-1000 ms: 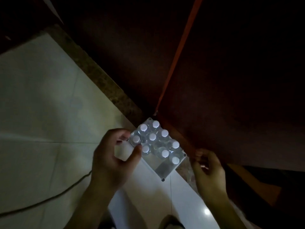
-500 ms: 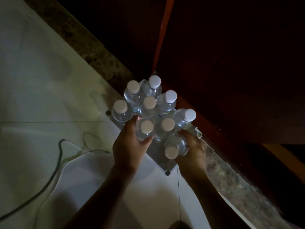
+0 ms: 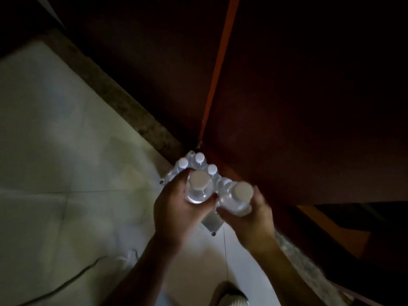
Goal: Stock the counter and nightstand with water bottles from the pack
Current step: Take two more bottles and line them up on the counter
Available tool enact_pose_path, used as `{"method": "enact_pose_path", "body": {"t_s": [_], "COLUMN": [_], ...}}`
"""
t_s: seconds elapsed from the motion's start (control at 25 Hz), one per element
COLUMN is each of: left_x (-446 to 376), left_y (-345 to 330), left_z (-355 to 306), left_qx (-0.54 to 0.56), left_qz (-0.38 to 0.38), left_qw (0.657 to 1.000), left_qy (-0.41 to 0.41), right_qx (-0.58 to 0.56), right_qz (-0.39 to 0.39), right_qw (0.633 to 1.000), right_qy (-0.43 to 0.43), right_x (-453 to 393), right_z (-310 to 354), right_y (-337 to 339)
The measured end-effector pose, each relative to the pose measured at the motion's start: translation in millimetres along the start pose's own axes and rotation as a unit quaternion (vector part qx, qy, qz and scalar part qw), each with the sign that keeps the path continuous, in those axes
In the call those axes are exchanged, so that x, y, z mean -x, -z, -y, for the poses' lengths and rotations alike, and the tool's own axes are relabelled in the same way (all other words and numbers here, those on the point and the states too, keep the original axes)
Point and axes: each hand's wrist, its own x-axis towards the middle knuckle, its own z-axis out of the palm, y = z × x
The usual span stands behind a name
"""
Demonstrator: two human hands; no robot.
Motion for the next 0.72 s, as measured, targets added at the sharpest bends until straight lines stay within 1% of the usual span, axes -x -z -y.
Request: {"method": "enact_pose_path", "body": {"t_s": [0.08, 0.16, 0.24, 0.36, 0.44, 0.56, 0.64, 0.72], "left_x": [-25, -53, -83, -111, -118, -114, -104, -90], "left_y": [64, 131, 205, 309, 374, 454, 494, 522], "left_z": [-83, -174, -271, -417, -518, -651, -723, -776], "left_qx": [0.041, 0.062, 0.109, 0.207, 0.270, 0.326, 0.329, 0.335], "left_qz": [-0.017, -0.026, -0.017, 0.019, 0.010, 0.018, 0.022, 0.025], "left_qw": [0.999, 0.997, 0.993, 0.975, 0.956, 0.931, 0.921, 0.911], "left_qy": [-0.005, -0.028, -0.048, -0.081, -0.112, -0.164, -0.210, -0.239], "right_qx": [-0.065, -0.121, -0.155, -0.195, -0.214, -0.254, -0.269, -0.276], "right_qz": [0.011, 0.030, 0.046, 0.070, 0.073, 0.056, 0.054, 0.050], "right_qw": [0.998, 0.991, 0.980, 0.960, 0.948, 0.928, 0.913, 0.899], "right_qy": [0.006, 0.055, 0.113, 0.189, 0.222, 0.265, 0.303, 0.335], "right_x": [2, 5, 13, 39, 65, 113, 147, 177], "right_z": [104, 215, 343, 518, 626, 754, 819, 865], "right_y": [33, 68, 107, 162, 202, 257, 294, 328]}}
